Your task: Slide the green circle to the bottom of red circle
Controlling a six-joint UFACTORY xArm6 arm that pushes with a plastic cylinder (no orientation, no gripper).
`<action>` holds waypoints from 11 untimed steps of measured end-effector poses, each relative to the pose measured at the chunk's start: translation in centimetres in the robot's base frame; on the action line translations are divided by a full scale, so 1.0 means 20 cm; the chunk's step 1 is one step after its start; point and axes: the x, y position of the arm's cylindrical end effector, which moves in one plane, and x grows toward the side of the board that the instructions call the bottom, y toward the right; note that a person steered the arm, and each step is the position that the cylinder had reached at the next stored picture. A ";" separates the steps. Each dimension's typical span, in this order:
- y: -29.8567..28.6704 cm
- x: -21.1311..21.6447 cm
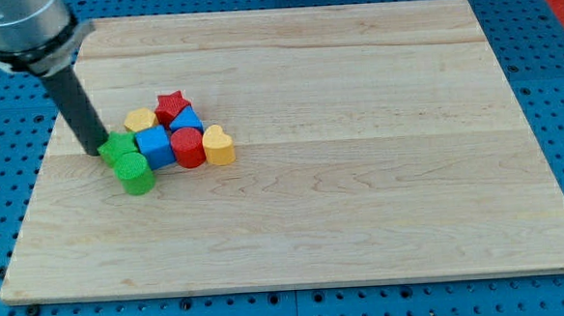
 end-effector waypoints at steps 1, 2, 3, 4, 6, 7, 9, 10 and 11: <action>0.08 0.11; 0.06 0.27; 0.17 0.38; 0.44 0.42; 0.82 0.58; 1.07 0.54; 0.92 0.40; 0.90 0.33; 0.78 0.23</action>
